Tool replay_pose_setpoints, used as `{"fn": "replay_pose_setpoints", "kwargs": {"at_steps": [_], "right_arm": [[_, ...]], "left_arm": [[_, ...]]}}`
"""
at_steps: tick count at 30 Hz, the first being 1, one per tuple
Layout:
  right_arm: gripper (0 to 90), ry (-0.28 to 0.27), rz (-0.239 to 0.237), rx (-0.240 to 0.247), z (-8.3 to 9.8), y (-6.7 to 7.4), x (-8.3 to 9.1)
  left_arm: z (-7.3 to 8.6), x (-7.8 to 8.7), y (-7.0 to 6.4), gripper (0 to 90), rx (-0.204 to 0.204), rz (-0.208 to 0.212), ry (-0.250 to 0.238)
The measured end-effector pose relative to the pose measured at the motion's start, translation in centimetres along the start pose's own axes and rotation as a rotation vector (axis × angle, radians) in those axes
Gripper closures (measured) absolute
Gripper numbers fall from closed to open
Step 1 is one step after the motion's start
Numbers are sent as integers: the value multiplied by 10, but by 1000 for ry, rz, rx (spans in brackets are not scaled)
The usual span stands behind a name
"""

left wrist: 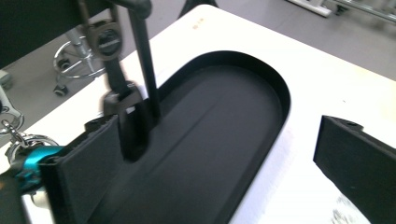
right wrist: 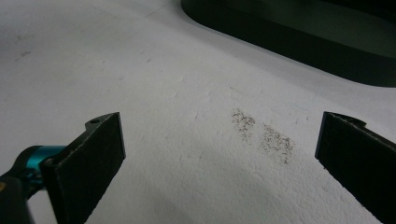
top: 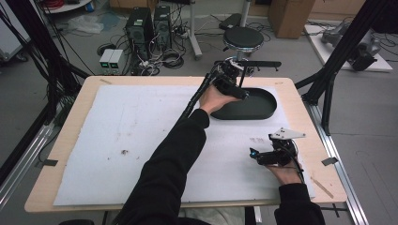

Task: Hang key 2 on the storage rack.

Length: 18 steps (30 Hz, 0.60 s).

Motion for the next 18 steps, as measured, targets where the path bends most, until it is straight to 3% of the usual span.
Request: {"fn": "replay_pose_setpoints", "kwargs": {"at_steps": [6,18], "right_arm": [[7,2,1,-1,1,0,0],[7,6,9,3,2,-1,1]], "left_arm": [[7,13,-2,17,-23,28,-12],[37,38,-4,17,-7,35,-24]]}}
Point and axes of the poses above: each handheld gripper's, and its own axes: x roughly backward along the jaws, z roughly out of its underside, y roughly to its left, the point moved 9 cm from there along -x, roughly forward along the jaws, and after that the axes turned 15 degrees about -x, right-handed, at the moved point
